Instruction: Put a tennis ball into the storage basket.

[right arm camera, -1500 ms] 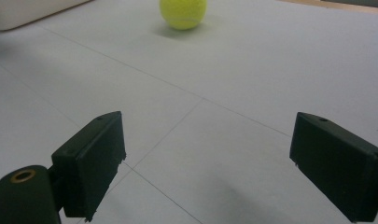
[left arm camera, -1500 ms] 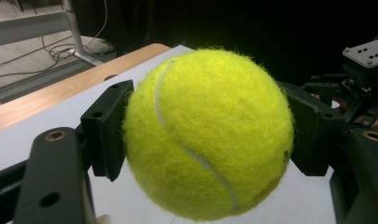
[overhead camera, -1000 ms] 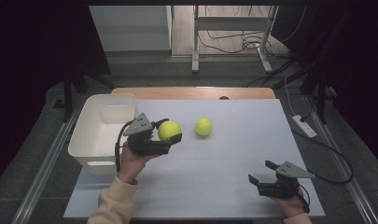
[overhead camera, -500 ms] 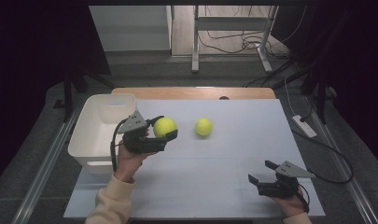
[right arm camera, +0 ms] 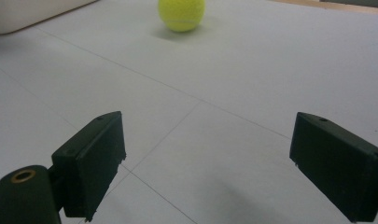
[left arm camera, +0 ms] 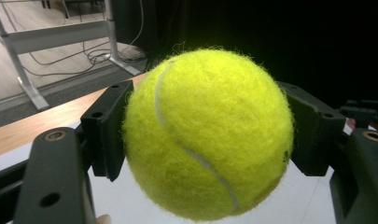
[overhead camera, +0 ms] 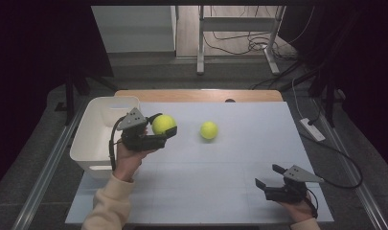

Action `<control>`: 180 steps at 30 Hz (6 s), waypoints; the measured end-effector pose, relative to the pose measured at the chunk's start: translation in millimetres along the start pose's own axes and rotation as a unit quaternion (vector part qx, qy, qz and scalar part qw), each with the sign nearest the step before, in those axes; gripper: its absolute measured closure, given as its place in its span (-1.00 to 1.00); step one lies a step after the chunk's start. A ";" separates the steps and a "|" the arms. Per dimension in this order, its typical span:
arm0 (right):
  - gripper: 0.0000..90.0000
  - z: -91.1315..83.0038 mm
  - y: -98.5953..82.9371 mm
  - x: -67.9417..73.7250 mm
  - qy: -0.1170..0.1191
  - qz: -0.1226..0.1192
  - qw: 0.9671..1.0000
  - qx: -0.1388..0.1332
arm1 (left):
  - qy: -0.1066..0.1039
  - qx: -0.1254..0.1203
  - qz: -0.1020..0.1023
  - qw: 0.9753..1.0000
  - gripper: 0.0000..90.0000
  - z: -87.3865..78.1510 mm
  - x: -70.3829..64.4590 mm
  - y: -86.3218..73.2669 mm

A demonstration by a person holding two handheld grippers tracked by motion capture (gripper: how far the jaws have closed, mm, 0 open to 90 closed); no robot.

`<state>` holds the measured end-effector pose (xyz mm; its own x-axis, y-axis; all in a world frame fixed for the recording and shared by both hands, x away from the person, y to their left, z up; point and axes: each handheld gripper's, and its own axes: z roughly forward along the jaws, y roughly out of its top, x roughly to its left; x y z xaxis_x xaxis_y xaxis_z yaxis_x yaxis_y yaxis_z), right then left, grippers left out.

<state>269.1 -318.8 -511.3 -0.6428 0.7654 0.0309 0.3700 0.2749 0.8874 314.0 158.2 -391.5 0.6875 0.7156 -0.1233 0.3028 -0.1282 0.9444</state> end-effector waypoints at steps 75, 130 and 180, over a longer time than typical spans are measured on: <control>-0.77 0.3 0.9 -0.4 -0.007 0.002 1.000 0.002 | 0.128 0.036 -0.048 0.990 -0.41 -28.3 89.7 16.2; -0.76 2.0 0.1 -0.9 -0.008 0.003 1.000 0.004 | 0.210 0.130 -0.100 0.964 -0.41 -36.5 153.6 7.2; -0.76 1.3 -0.1 -1.2 -0.007 0.004 1.000 0.002 | 0.218 0.149 -0.138 0.955 -0.80 -37.7 166.9 -1.3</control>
<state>270.7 -319.0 -512.0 -0.6303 0.7758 0.0307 0.3772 0.2714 0.8855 403.4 303.7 -401.7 0.2349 0.9597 -0.1544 0.6513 -0.0374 0.7579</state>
